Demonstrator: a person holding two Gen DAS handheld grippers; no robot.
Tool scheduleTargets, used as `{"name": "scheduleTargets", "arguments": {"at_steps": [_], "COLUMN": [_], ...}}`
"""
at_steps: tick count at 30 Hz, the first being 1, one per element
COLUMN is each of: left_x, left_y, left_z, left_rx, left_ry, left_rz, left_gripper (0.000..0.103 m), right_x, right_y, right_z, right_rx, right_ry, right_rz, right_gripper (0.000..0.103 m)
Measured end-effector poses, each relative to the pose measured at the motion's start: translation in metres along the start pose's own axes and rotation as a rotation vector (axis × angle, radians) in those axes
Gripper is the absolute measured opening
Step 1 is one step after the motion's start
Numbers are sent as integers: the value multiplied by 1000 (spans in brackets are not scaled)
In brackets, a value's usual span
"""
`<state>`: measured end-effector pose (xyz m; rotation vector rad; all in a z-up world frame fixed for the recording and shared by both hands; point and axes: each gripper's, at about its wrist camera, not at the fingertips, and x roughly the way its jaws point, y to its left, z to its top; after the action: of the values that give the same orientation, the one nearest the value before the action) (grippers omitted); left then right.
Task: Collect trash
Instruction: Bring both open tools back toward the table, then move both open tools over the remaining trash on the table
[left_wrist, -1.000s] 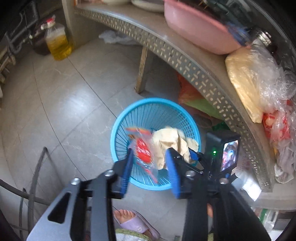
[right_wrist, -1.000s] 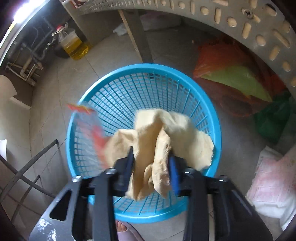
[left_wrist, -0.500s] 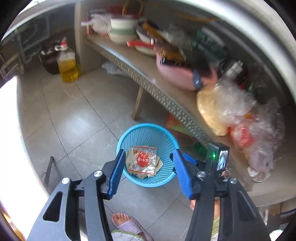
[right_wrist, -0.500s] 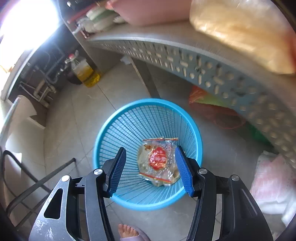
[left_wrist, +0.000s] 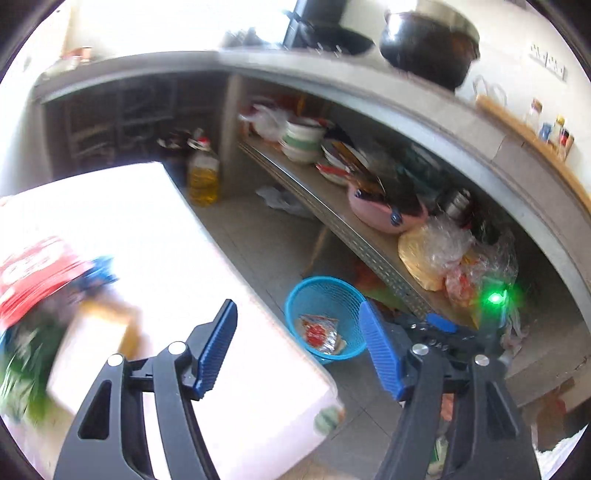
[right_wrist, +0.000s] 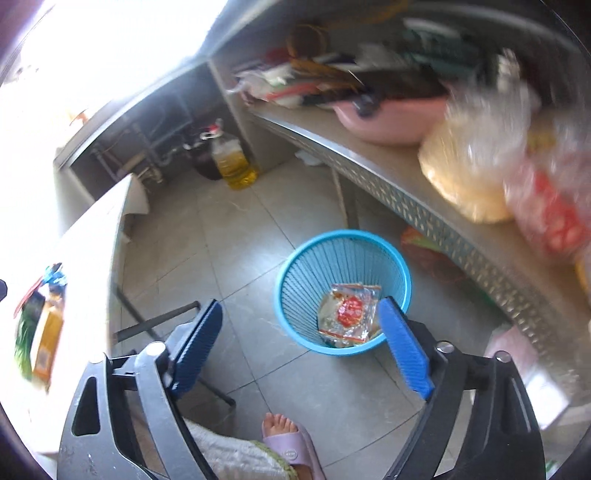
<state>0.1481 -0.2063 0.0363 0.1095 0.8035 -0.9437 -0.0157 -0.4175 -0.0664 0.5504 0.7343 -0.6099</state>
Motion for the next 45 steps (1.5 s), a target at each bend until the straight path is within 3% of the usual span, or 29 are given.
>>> {"name": "scheduleTargets", "arguments": {"at_steps": [8, 16, 33, 45], "left_x": [-75, -110, -129, -123], "left_y": [36, 69, 108, 107], "left_z": [-41, -75, -121, -127], "left_rx": [-108, -177, -260, -244], "left_ry": [-98, -125, -128, -112], "left_rz": [48, 104, 181, 200], "left_gripper": [76, 80, 81, 81], "right_x": [-42, -55, -58, -58], "right_y": [58, 112, 187, 192], "right_z": [7, -8, -44, -46], "right_rx": [-137, -250, -442, -446], "right_ry": [-26, 19, -5, 4], "right_rz": [49, 57, 11, 25], "right_gripper": [95, 95, 95, 95]}}
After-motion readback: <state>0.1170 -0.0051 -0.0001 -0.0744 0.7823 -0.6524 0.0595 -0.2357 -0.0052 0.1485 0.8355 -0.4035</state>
